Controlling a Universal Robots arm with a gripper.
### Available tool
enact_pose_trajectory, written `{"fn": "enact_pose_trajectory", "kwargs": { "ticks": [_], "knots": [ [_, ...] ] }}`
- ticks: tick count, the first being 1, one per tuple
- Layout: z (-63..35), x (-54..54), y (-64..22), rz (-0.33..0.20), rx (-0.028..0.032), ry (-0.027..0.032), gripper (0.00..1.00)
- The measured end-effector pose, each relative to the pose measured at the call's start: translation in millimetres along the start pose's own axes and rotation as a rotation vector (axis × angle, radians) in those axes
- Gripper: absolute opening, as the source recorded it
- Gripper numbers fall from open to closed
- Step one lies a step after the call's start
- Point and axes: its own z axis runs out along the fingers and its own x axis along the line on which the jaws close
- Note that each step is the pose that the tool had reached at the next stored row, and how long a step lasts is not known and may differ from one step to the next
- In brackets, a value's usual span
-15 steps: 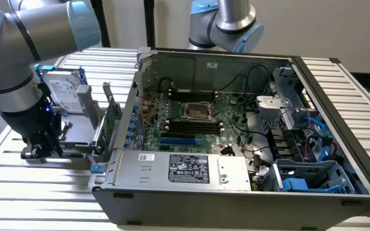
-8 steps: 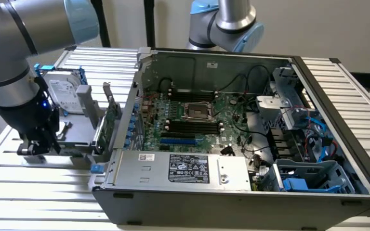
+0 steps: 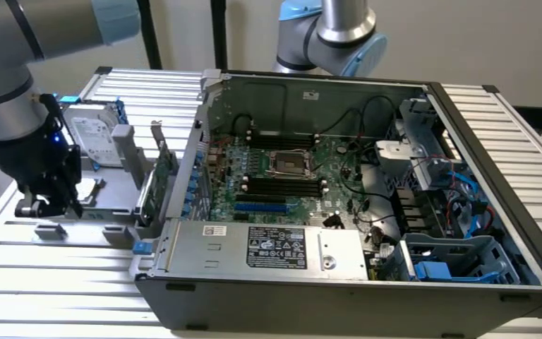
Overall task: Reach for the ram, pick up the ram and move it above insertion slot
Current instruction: 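Pick up the ram and move it above insertion slot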
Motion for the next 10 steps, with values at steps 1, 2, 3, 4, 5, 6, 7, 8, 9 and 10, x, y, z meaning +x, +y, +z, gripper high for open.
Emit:
{"fn": "enact_pose_trajectory", "kwargs": {
  "ticks": [1, 2, 3, 4, 5, 6, 7, 8, 9, 10],
  "knots": [
    [-4.3, 0.0, 0.0, 0.000, -0.0002, 0.0000, 0.13],
    [-8.8, 0.0, -0.3, 0.000, -0.0002, -0.0001, 0.13],
    [-13.3, 0.0, -0.6, 0.000, -0.0004, 0.0000, 0.13],
    [-17.8, 0.1, -1.1, 0.000, -0.0005, 0.0000, 0.13],
    [-22.3, 0.0, -1.8, 0.000, -0.0004, -0.0001, 0.13],
    [-26.8, 0.1, -2.8, 0.000, -0.0005, -0.0001, 0.13],
    [-31.3, 0.1, -4.2, 0.000, -0.0008, -0.0001, 0.13],
    [-35.8, 0.1, -5.9, 0.000, -0.0010, -0.0003, 0.13],
    [-40.9, 0.2, -8.1, 0.000, -0.0015, -0.0002, 0.13],
    [-45.4, 0.2, -10.4, 0.000, -0.0019, -0.0003, 0.13]
  ]
}}
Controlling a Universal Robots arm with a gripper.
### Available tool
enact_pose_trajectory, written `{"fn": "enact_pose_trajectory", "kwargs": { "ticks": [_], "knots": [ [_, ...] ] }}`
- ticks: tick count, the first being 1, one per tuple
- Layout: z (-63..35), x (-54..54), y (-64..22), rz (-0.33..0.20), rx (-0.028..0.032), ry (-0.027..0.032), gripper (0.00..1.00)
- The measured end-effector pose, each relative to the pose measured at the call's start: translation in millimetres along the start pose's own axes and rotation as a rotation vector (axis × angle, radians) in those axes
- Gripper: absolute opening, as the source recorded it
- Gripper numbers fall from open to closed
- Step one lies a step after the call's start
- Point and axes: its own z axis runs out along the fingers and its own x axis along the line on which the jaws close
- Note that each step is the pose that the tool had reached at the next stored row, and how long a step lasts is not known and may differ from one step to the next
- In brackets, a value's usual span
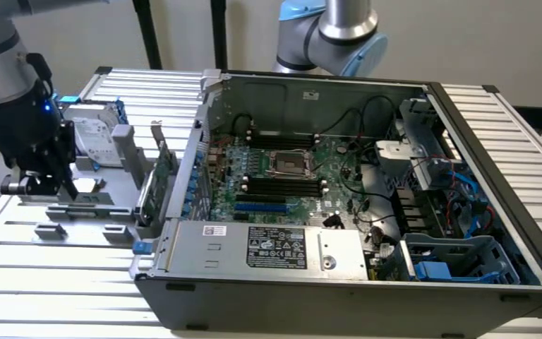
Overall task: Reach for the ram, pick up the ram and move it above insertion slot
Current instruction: 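Pick up the ram and move it above insertion slot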
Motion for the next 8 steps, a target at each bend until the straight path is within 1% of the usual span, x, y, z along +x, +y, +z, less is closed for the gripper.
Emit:
{"fn": "enact_pose_trajectory", "kwargs": {
  "ticks": [3, 8],
  "knots": [
    [-13.6, 0.1, -8.0, 0.000, -0.0012, -0.0004, 0.13],
    [-36.6, 0.4, -23.6, -0.001, -0.0025, -0.0020, 0.13]
  ]
}}
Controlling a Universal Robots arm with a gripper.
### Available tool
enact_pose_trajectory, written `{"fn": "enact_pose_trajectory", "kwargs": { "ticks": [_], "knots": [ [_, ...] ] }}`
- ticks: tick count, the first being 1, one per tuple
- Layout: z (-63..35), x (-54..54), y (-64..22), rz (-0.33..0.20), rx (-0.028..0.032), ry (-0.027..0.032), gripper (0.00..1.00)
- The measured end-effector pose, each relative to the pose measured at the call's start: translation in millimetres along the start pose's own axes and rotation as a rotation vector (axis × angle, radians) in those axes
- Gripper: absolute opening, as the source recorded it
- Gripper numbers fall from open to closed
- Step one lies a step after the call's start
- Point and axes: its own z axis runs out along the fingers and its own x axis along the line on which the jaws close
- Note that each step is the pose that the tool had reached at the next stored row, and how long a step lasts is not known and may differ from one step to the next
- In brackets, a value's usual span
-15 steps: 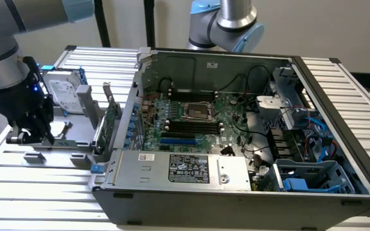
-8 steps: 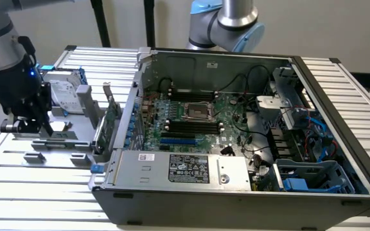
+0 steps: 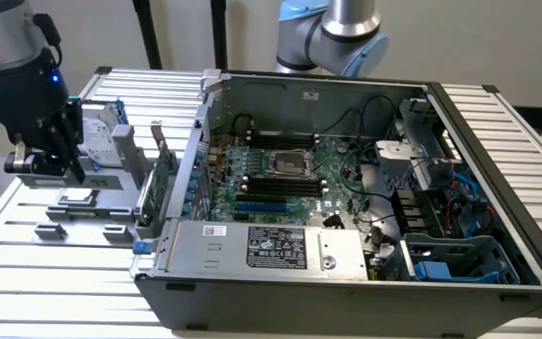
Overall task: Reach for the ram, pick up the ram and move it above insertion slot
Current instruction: 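Pick up the ram and move it above insertion slot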
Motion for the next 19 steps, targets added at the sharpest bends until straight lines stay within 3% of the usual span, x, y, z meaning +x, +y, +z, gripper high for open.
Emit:
{"fn": "enact_pose_trajectory", "kwargs": {
  "ticks": [12, 19],
  "knots": [
    [-44.0, 0.8, -44.3, -0.002, -0.0075, -0.0090, 0.13],
    [-58.9, 1.4, -72.1, -0.003, -0.0093, -0.0182, 0.13]
  ]
}}
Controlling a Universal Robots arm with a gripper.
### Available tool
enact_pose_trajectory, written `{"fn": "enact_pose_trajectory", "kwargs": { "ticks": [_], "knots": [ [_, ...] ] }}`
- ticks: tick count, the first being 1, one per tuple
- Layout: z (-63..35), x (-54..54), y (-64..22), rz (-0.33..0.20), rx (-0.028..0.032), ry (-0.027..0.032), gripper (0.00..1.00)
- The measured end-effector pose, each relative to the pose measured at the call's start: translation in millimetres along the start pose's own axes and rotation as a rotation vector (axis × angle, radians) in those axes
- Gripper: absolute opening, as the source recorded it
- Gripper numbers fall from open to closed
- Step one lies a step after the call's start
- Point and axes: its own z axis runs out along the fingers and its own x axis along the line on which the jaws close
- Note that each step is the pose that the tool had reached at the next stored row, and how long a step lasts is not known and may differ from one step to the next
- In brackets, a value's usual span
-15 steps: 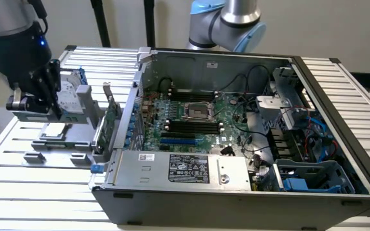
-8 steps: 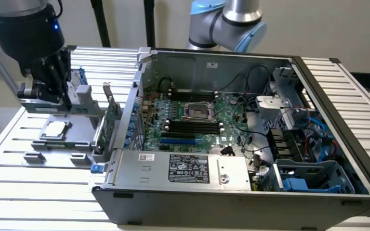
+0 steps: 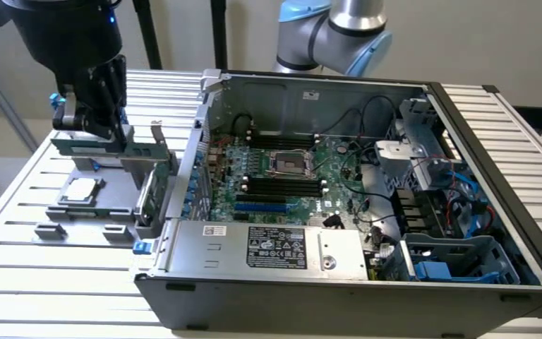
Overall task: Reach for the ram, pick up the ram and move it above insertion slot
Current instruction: 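Pick up the ram and move it above insertion slot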
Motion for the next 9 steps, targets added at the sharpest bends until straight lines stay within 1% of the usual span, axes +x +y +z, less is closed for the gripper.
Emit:
{"fn": "enact_pose_trajectory", "kwargs": {
  "ticks": [2, 4, 9],
  "knots": [
    [-2.6, 0.1, -8.3, 0.000, 0.0001, -0.0037, 0.13],
    [-4.2, 0.3, -16.9, 0.000, 0.0001, -0.0092, 0.13],
    [-6.6, 0.8, -39.5, -0.001, 0.0001, -0.0250, 0.13]
  ]
}}
